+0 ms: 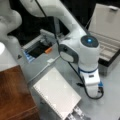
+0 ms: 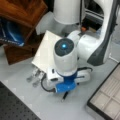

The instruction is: Open the box. Pick up the pen. Place the pen in the box. Pick up the book. Place the book on the shelf.

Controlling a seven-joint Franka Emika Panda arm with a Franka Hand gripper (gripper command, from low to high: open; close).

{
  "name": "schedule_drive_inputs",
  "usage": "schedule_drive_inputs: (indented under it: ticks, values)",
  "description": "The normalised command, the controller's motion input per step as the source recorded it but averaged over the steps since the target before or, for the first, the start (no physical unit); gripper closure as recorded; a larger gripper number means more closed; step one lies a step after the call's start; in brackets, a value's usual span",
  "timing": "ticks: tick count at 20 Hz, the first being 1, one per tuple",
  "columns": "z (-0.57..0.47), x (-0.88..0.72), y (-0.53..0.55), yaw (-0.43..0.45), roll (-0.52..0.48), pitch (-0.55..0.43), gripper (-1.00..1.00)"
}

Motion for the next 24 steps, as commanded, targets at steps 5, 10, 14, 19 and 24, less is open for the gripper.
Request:
schedule_drive_inputs:
  ticks: [5, 10, 14, 19, 24]
  values:
    - [-0.15, -0.09, 0.08, 0.109, -0.125, -0.179, -1.00]
    - [-0.11, -0.08, 0.09, 0.095, -0.135, -0.169, -1.00]
    - [-0.08, -0.09, 0.09, 0.071, -0.150, -0.155, 1.00]
    - [-0.13, -0.05, 0.09, 0.086, -0.104, -0.144, 1.00]
    - [-0.12, -0.08, 0.11, 0.086, -0.123, -0.147, 1.00]
